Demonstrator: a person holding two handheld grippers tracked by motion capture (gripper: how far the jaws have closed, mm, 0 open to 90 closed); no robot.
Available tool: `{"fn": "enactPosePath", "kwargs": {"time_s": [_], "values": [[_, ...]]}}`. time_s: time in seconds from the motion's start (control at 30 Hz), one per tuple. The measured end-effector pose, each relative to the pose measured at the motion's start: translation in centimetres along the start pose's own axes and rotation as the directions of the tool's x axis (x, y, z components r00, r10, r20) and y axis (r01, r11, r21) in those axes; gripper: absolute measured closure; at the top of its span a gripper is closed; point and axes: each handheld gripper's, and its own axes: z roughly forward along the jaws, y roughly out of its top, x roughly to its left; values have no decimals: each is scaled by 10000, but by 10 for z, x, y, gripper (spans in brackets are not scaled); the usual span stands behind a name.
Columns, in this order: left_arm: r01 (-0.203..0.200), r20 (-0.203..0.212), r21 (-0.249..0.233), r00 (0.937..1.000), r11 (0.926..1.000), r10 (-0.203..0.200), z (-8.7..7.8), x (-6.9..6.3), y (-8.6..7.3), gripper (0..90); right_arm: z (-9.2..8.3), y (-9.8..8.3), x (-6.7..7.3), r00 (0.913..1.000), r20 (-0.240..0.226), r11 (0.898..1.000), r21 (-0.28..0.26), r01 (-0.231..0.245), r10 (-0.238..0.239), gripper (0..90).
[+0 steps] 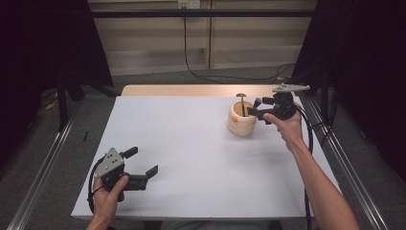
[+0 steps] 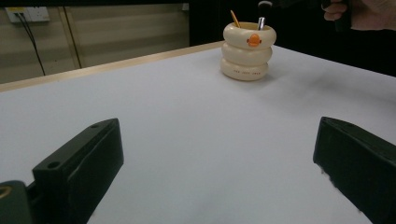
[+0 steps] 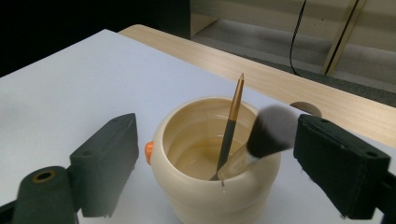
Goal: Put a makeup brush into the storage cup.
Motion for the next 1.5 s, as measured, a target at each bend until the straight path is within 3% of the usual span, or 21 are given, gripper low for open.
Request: {"fn": "enactPosePath", "kwargs": {"time_s": [0.5,0.73,0.83,0.9,1.0,1.1,1.2,1.5], "values": [[221,-51,-43,9997,9997,-221,5,3,1,17,-2,-2,1,9992,-345,9988,-446,-199,184,21],[238,-41,161,9997,9996,-237,7,5,0,17,-5,-9,0,9987,-481,9986,-508,-160,136,6],[359,-61,124,9993,9993,-358,7,5,0,17,-7,-13,-1,9990,-413,9979,-613,-210,185,13],[749,38,63,9972,9972,-750,8,7,-1,17,-9,-17,-2,9987,-434,9973,-664,-303,275,14],[442,-210,225,9988,9988,-438,7,9,-2,18,-14,-22,-3,9990,-244,9965,-750,-379,361,20],[467,-281,161,9985,9988,-462,6,9,-2,21,-19,-27,0,9992,167,9953,-915,-333,350,20],[486,-303,114,9984,9988,-482,4,8,-2,21,-23,-32,1,9993,3,9950,-929,-374,376,10],[212,-249,-17,9995,9998,-213,-1,6,-1,20,-37,-42,15,9994,162,9913,-1286,-270,293,16]]}}
